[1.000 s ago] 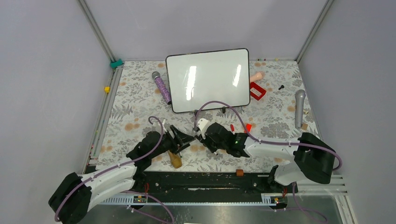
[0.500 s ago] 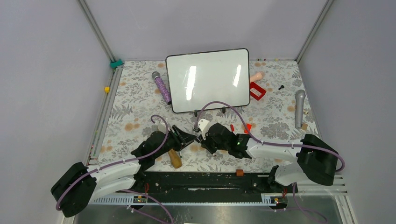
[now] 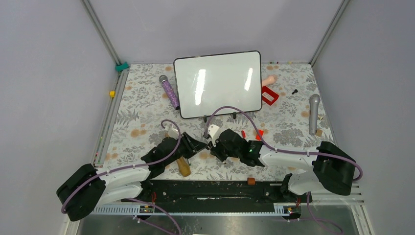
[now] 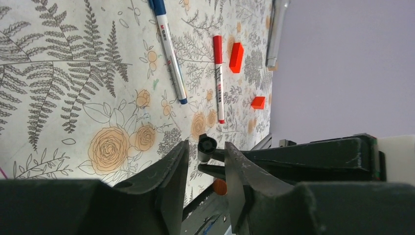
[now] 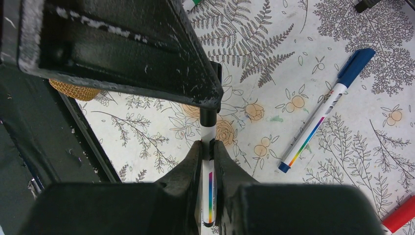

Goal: Write a sentence on the whiteboard
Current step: Pass from the right arm to the left

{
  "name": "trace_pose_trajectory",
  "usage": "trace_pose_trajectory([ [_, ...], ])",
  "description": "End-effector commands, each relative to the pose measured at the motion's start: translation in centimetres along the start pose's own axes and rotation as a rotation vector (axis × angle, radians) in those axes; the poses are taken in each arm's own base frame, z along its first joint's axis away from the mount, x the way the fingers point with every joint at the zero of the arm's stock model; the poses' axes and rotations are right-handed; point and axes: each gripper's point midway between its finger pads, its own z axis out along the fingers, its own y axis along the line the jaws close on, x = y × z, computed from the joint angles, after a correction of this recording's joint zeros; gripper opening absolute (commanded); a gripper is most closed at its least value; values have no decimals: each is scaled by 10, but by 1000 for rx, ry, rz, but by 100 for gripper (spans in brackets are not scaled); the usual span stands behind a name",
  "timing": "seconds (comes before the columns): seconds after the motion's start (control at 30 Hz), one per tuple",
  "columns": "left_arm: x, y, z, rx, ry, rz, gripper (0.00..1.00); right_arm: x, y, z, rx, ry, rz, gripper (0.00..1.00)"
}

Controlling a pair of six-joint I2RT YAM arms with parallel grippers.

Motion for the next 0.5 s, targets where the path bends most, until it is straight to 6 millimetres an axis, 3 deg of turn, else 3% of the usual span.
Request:
trace_pose_trajectory([
  [0.0,-7,-29,5,82,-36,20,33,-17,6,-4,-22,-61,-2,0],
  [0.13,-3,-31,7,82,-30,25,33,-17,6,-4,-22,-60,-1,0],
  [0.2,-1,-32,7,84,-27,31,25,-18,6,-5,-22,-62,0,0],
  [0.3,-2,-33,8,88,-32,44,0,-18,6,-5,-22,-64,-1,0],
  [0.4,-5,-33,8,81,-44,53,0,-17,6,-6,-23,-66,-2,0],
  [0.43,-6,-33,7,79,-50,56,0,-18,6,-6,-23,-69,0,10],
  [0.47,-7,-33,7,77,-57,59,0,-18,6,-8,-22,-75,3,26],
])
